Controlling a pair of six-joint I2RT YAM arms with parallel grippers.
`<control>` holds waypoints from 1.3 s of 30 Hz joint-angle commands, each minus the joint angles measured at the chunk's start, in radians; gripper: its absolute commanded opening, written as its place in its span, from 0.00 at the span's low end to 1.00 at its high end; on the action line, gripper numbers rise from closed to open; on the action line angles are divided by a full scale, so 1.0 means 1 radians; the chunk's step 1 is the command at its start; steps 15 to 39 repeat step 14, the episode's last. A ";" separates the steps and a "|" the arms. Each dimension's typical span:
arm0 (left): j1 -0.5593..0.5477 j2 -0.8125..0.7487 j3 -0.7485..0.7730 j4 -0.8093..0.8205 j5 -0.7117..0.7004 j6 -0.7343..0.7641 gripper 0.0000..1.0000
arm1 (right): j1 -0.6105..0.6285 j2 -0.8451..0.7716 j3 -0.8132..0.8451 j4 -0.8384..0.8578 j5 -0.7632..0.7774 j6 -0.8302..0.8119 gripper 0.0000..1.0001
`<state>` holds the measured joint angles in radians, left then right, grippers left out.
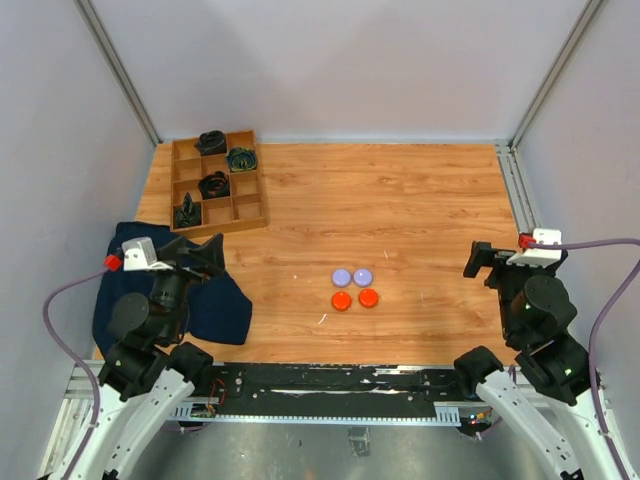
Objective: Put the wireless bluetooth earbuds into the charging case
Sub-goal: Reset both arms
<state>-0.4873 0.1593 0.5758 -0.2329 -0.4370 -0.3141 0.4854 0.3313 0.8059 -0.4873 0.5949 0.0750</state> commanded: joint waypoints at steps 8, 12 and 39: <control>0.004 0.070 -0.073 0.146 0.023 0.038 0.99 | -0.011 -0.018 -0.027 0.049 0.048 -0.035 0.99; 0.004 0.068 -0.076 0.143 0.024 0.042 0.99 | -0.011 -0.003 -0.026 0.051 0.037 -0.045 0.99; 0.004 0.065 -0.077 0.144 0.021 0.044 0.99 | -0.011 0.001 -0.027 0.052 0.039 -0.041 0.99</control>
